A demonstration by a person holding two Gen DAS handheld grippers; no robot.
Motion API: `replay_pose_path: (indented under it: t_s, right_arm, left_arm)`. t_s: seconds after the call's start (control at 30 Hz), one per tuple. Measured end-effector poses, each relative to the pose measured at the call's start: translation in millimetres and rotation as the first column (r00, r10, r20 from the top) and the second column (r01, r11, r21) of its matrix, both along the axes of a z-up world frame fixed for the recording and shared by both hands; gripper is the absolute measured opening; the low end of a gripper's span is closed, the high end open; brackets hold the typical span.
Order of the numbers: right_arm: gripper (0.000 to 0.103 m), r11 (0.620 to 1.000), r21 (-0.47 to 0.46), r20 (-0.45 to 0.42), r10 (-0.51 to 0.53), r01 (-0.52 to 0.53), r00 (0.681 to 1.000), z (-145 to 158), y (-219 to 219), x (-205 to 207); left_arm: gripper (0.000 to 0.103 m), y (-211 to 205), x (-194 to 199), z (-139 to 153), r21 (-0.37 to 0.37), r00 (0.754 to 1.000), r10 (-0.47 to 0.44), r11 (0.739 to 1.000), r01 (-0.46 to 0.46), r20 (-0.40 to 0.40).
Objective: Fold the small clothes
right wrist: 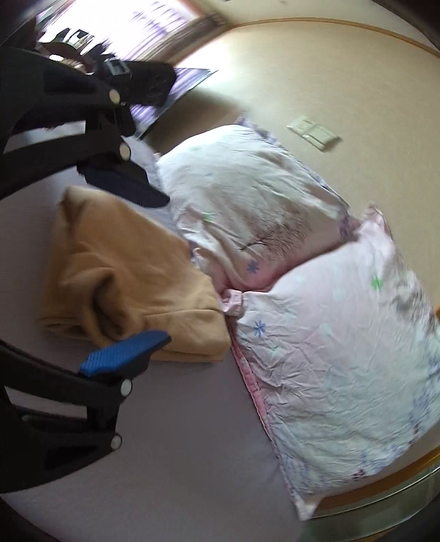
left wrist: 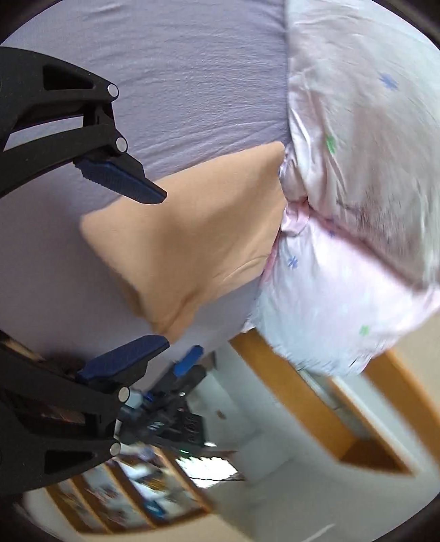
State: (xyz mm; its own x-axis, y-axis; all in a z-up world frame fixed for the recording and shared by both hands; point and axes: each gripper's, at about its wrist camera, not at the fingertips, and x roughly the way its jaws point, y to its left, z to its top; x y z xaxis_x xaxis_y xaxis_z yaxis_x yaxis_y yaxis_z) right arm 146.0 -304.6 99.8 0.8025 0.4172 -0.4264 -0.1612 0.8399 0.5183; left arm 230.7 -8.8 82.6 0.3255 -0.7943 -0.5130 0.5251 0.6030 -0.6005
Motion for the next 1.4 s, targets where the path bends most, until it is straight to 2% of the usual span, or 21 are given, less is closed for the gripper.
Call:
replay_pose_path:
  t_s: [0.03,0.1,0.2,0.23,0.27,0.37,0.5,0.6,0.63,0.7,0.77,0.8,0.83,0.9,1.0,1.13,1.2,1.23,1.3,1.37,1.4]
  right_arm:
    - [0.057,1.0,-0.027,-0.003,0.003,-0.003,1.0,0,3,-6]
    - [0.05,0.996,-0.084,-0.033,0.006,-0.008,0.999,-3,12,-15]
    - [0.045,0.989,-0.146,-0.094,0.005,-0.019,0.996,-15,27,-10]
    - [0.02,0.985,-0.171,-0.13,-0.003,-0.019,0.992,-23,32,-5]
    - [0.007,0.981,-0.194,-0.155,-0.014,-0.017,0.988,-28,35,-1]
    - [0.007,0.983,-0.175,-0.16,-0.08,0.052,0.984,-36,24,-4]
    - [0.006,0.991,-0.052,-0.191,-0.133,0.126,0.973,-45,-7,-25]
    - [0.007,0.991,-0.084,-0.282,-0.125,0.106,0.951,-68,-2,-24]
    - [0.009,0.992,-0.079,-0.294,-0.113,0.094,0.949,-71,-1,-25]
    - [0.023,0.994,-0.026,-0.274,-0.107,0.104,0.956,-61,-9,-31]
    - [0.071,0.991,0.046,-0.235,-0.109,0.123,0.966,-46,-23,-32]
    - [0.072,0.989,0.07,-0.217,-0.112,0.13,0.97,-41,-29,-29]
    - [0.072,0.988,0.086,-0.217,-0.104,0.125,0.971,-38,-34,-20]
    - [0.069,0.985,0.133,-0.279,-0.068,0.109,0.958,-43,-43,9]
    - [0.059,0.976,0.201,-0.374,-0.002,0.083,0.928,-60,-46,48]
    - [0.058,0.978,0.205,-0.42,0.048,0.044,0.906,-75,-35,69]
    - [0.047,0.974,0.224,-0.422,0.067,0.032,0.904,-82,-33,71]
    - [0.037,0.971,0.24,-0.42,0.09,0.015,0.903,-85,-31,73]
    - [0.03,0.971,0.24,-0.39,0.095,0.001,0.916,-87,-28,70]
    - [0.028,0.976,0.216,-0.363,0.086,-0.006,0.928,-81,-22,69]
    - [0.027,0.975,0.221,-0.344,0.087,-0.009,0.935,-77,-19,68]
  left_arm:
    - [0.081,-8,-9,3,0.02,0.999,-0.029,0.999,0.028,0.037]
    - [0.081,-21,-26,0,0.073,0.991,-0.083,0.994,0.076,0.105]
    - [0.081,-53,-41,-8,0.183,0.973,-0.16,0.975,0.128,0.169]
    - [0.081,-58,-45,-12,0.212,0.969,-0.175,0.968,0.136,0.175]
    - [0.081,-72,-47,-19,0.262,0.966,-0.19,0.955,0.14,0.178]
    - [0.08,-87,-42,-42,0.351,0.97,-0.204,0.925,0.147,0.13]
    - [0.074,-85,-41,-52,0.36,0.968,-0.235,0.914,0.19,0.084]
    - [0.073,-85,-43,-57,0.374,0.964,-0.256,0.903,0.212,0.072]
    - [0.073,-80,-43,-56,0.36,0.964,-0.26,0.906,0.222,0.059]
    - [0.073,-61,-39,-48,0.268,0.97,-0.24,0.937,0.223,0.031]
    - [0.074,-32,-25,-36,0.145,0.988,-0.149,0.979,0.143,0.029]
    - [0.075,-19,-14,-33,0.102,0.996,-0.089,0.991,0.086,0.018]
    - [0.076,-10,-2,-32,0.074,0.999,-0.041,0.996,0.041,-0.004]
    - [0.076,4,30,-39,0.017,0.993,0.05,0.999,-0.049,-0.106]
    - [0.076,3,61,-56,-0.029,0.968,0.076,0.996,-0.085,-0.239]
    - [0.076,-10,80,-71,-0.011,0.947,0.09,0.995,-0.098,-0.309]
    - [0.076,-14,90,-78,-0.021,0.935,0.099,0.993,-0.113,-0.341]
    - [0.076,-15,92,-81,-0.026,0.931,0.103,0.992,-0.12,-0.352]
    - [0.069,-14,95,-88,-0.034,0.925,0.112,0.99,-0.133,-0.363]
    - [0.042,-9,96,-92,-0.032,0.924,0.116,0.99,-0.136,-0.364]
    - [0.037,-3,95,-92,-0.05,0.923,0.109,0.989,-0.137,-0.369]
